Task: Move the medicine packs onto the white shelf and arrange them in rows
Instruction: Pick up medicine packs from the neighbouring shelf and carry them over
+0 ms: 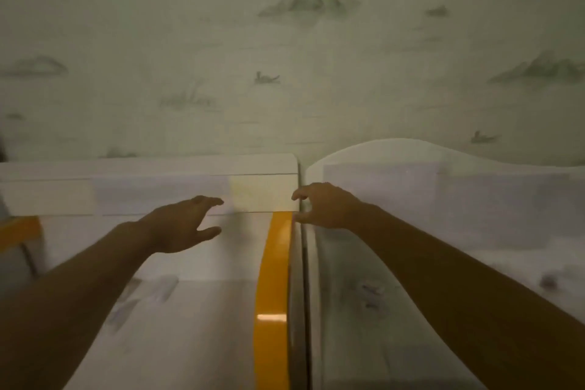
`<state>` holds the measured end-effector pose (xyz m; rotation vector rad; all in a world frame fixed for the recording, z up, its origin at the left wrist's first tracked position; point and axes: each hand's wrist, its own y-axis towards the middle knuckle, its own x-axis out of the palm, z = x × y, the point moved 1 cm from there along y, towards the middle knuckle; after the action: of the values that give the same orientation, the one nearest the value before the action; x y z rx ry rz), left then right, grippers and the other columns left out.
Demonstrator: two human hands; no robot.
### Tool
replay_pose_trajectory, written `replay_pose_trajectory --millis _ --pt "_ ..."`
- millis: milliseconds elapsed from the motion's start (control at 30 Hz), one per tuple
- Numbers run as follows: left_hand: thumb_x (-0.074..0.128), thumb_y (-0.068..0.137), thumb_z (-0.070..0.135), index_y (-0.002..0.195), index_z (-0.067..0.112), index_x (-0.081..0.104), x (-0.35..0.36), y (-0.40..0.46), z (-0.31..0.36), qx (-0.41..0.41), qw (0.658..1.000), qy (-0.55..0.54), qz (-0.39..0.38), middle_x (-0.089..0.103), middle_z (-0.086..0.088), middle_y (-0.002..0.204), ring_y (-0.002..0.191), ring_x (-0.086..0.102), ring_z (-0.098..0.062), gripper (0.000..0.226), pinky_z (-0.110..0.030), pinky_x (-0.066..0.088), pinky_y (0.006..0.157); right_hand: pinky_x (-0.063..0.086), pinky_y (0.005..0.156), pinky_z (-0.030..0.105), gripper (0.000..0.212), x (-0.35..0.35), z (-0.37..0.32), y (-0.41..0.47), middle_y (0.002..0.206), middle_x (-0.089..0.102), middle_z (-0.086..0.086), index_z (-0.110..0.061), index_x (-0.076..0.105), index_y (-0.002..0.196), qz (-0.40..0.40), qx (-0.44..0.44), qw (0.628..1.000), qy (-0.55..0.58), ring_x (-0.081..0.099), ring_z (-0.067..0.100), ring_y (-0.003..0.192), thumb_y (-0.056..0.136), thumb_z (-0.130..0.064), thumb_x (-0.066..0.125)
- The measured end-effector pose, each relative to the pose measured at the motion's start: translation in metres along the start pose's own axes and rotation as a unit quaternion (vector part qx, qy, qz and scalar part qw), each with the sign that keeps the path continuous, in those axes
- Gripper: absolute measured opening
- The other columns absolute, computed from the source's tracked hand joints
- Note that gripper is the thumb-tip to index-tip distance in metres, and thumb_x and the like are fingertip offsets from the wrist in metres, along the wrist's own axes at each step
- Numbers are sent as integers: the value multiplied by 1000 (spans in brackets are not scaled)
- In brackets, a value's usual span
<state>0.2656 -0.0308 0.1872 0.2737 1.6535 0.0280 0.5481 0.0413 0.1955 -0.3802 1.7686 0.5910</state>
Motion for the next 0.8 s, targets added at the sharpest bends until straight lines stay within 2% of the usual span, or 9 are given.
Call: replay_pose_trajectory --millis 100,233,333,600,800 --pt "44 92 58 148 31 21 23 -44 -56 -17 999 12 -33 30 6 154 126 48 -15 66 -33 41 103 39 105 36 57 37 -55 22 141 49 3 -24 47 138 -29 -18 999 9 47 22 126 88 -47 63" --pt "45 98 37 147 33 23 45 -91 -128 -60 996 19 -69 29 5 154 130 44 -15 54 -33 40 105 35 108 35 57 75 -113 42 145 47 2 -22 47 138 -57 -45 997 8 43 22 132 89 -45 63" --pt "47 98 29 145 34 28 62 -117 -160 -84 993 5 -85 31 5 153 130 44 -15 51 -32 40 104 34 111 37 57 94 -142 57 146 46 2 -22 48 138 -74 -55 996 1 40 22 135 89 -46 63" --pt "52 94 39 141 34 37 99 -139 -204 -86 992 -1 -94 41 8 147 120 52 -10 49 -25 45 96 34 109 36 56 148 -184 115 146 46 2 -21 47 138 -126 -91 988 8 41 22 134 89 -45 62" --pt "54 92 41 140 34 37 99 -126 -253 -121 982 43 -137 41 9 147 124 50 -11 51 -26 44 99 36 107 36 57 188 -211 174 146 45 1 -24 47 138 -153 -111 980 54 44 21 131 88 -47 63"
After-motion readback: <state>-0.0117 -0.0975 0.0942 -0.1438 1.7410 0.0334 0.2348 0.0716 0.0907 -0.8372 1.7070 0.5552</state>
